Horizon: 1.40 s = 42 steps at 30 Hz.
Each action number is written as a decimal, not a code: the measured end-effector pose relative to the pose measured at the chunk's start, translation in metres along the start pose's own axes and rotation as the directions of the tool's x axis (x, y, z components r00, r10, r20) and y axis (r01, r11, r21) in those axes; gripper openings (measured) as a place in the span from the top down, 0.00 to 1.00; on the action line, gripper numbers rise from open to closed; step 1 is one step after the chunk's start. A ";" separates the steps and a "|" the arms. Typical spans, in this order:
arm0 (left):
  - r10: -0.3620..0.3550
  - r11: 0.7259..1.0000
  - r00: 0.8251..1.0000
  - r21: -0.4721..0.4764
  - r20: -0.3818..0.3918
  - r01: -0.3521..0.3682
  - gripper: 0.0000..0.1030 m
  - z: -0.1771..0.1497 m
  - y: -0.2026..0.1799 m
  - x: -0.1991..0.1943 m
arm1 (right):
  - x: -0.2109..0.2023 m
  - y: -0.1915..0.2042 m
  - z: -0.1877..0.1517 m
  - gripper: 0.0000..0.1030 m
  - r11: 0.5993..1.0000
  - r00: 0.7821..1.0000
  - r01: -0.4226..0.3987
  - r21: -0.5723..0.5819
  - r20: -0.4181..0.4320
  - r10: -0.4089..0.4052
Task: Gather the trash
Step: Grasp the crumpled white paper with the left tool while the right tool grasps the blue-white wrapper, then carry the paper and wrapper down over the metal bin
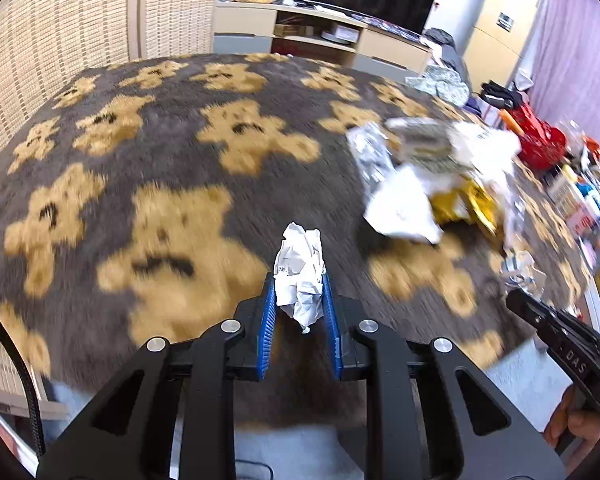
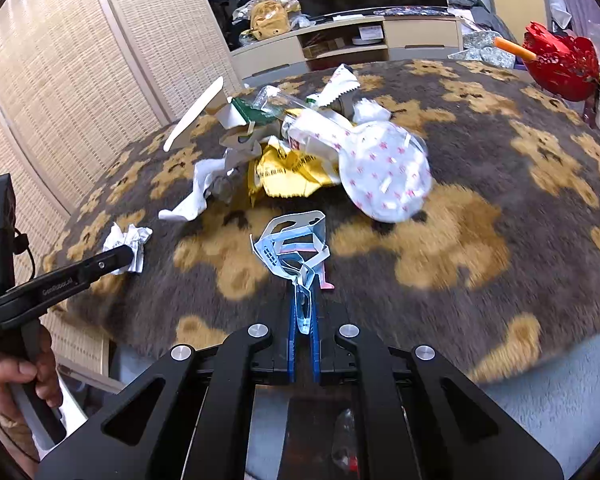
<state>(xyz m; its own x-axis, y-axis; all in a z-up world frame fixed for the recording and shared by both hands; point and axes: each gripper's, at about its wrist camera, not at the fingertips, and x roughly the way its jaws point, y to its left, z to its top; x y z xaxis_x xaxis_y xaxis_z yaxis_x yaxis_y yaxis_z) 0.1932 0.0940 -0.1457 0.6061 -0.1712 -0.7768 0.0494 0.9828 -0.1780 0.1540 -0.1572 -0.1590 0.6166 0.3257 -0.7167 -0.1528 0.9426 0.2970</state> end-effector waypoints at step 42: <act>-0.131 0.981 0.964 0.112 -0.233 0.160 0.80 -0.194 -0.137 -0.008 | -0.056 -0.089 -0.140 0.93 0.991 0.975 0.079 0.104 -0.216 -0.055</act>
<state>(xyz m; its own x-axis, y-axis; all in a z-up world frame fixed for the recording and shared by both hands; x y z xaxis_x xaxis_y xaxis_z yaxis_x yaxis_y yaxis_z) 0.0277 -0.0529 -0.2327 0.3923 -0.3095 -0.8662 0.2343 0.9443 -0.2313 0.0246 -0.2487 -0.2335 0.4423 0.2819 -0.8514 -0.0223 0.9525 0.3038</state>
